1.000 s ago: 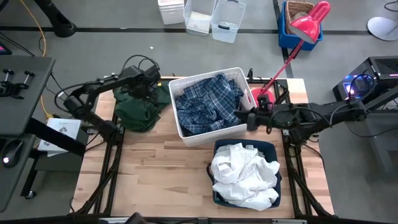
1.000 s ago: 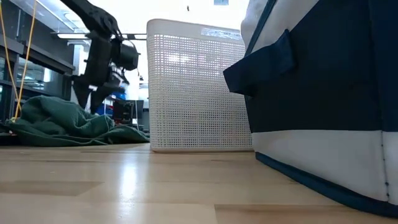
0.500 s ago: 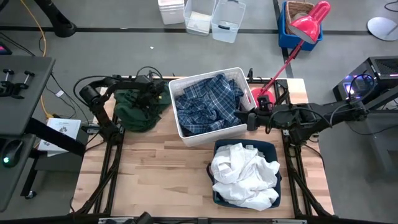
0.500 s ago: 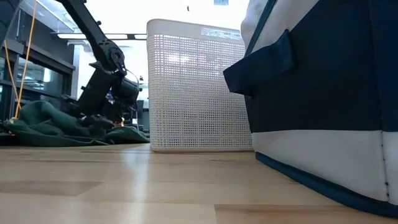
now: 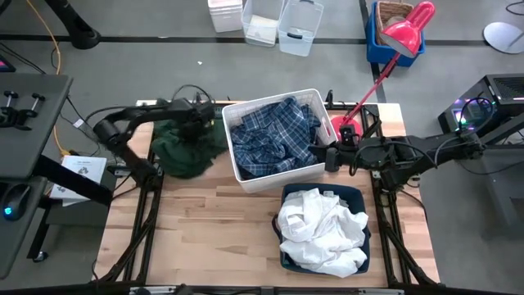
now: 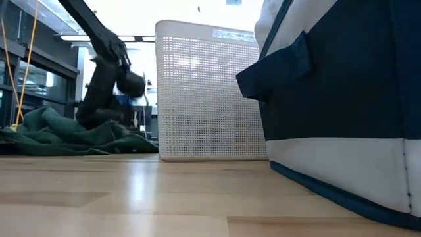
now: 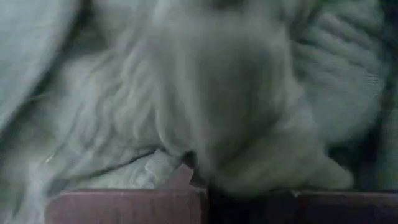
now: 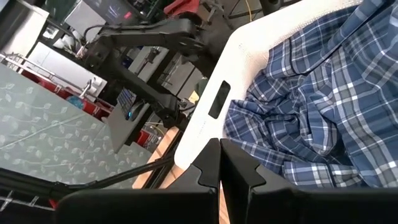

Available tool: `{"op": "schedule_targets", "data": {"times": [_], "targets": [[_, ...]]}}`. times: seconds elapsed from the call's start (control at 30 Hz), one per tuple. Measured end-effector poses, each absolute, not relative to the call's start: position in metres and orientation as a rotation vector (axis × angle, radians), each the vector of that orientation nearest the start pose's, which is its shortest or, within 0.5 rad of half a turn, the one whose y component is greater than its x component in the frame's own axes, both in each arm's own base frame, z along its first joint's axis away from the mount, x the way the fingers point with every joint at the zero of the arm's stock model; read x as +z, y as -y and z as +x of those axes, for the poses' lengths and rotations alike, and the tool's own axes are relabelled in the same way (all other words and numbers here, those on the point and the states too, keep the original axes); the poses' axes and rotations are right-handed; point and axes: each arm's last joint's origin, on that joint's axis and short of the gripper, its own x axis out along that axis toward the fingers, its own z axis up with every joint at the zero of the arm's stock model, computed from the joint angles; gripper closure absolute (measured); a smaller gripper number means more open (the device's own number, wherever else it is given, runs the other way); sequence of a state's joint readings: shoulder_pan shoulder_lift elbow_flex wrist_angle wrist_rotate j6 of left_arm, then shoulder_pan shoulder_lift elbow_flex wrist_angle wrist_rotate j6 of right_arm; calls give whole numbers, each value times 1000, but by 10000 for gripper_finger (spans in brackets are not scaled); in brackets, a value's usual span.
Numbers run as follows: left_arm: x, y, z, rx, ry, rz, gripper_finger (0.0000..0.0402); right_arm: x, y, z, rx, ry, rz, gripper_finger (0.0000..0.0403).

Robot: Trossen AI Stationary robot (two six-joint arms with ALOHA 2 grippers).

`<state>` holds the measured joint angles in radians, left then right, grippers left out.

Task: Sort clothes
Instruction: Put the green polo into the white laundry bin

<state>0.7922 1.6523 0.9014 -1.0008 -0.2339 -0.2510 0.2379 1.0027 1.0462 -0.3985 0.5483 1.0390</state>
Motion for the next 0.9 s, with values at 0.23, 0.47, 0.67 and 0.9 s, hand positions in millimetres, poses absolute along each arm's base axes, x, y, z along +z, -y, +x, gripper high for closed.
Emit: {"op": "schedule_targets", "data": {"times": [0.23,0.47,0.67,0.9], "targets": [[246,-181,144,1128,-1126,-712,396,365,-34,205,-443,-135,876,402],[367,-165,128,1163,-421,-562,398,365,-34,205,-444,-130,868,402],[464,-141,133,855,187,-382,398,366,-33,205,-467,-109,864,402],[502,-107,172,423,361,-375,398,366,-32,204,-497,-89,857,402]]}}
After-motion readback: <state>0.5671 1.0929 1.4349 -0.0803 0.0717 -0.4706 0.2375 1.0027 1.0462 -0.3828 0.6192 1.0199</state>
